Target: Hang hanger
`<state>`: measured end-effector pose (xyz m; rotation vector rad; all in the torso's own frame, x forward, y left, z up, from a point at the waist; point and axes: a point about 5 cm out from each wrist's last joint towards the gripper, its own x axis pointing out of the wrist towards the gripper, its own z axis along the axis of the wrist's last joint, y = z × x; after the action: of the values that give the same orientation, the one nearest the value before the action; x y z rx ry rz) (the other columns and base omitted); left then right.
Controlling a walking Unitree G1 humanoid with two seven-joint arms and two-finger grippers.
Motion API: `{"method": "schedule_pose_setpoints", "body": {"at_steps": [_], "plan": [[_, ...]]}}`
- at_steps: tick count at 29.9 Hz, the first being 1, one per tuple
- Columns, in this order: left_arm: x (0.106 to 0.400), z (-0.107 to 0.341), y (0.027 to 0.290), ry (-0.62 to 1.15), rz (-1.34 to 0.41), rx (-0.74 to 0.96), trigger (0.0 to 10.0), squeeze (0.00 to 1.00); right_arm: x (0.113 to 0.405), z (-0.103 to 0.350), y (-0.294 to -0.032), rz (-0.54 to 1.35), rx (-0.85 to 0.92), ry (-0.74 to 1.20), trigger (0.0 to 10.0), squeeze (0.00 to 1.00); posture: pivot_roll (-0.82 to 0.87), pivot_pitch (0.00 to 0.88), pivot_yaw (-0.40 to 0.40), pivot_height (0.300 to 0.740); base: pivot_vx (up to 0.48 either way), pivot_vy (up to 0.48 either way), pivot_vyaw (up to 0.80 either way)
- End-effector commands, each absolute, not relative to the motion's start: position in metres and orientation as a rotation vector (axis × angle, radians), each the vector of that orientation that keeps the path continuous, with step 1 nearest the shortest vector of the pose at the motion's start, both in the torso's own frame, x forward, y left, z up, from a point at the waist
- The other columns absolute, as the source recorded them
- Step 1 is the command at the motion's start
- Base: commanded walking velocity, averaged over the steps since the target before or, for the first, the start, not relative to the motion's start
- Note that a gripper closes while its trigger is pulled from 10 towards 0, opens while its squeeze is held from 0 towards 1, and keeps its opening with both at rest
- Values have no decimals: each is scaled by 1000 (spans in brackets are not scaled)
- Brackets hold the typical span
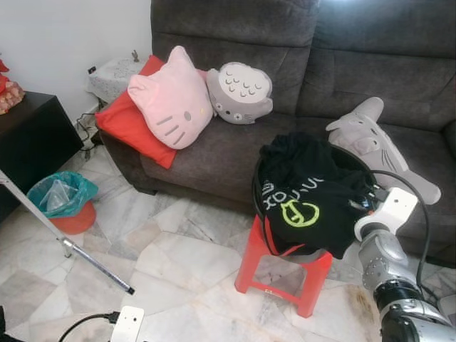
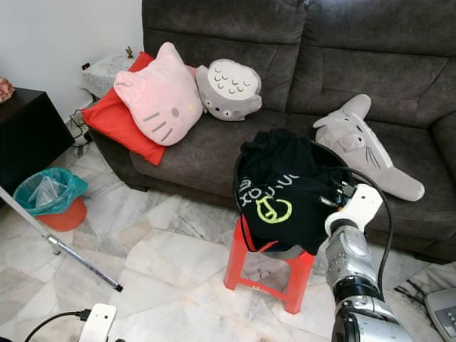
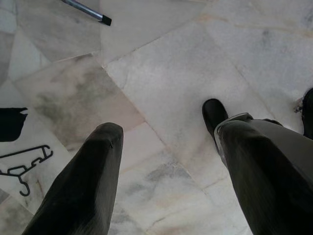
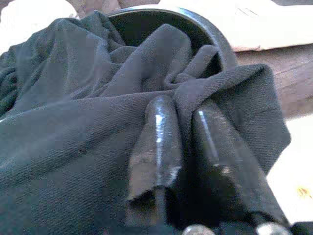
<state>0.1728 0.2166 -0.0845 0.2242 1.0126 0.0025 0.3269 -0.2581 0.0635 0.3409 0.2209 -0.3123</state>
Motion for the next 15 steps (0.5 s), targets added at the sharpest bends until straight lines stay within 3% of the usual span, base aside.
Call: {"method": "schedule_pose_setpoints", "body": {"at_steps": [1, 15], "plan": [[170, -85, 219, 1017, 12, 217, 10000, 0, 329, 62, -252, -297, 364, 229, 10000, 1000, -97, 0, 39, 736, 0, 0, 0], [168, -86, 218, 1015, 15, 213, 10000, 0, 319, 81, -237, -197, 387, -9, 10000, 1000, -95, 0, 29, 736, 0, 0, 0]]}}
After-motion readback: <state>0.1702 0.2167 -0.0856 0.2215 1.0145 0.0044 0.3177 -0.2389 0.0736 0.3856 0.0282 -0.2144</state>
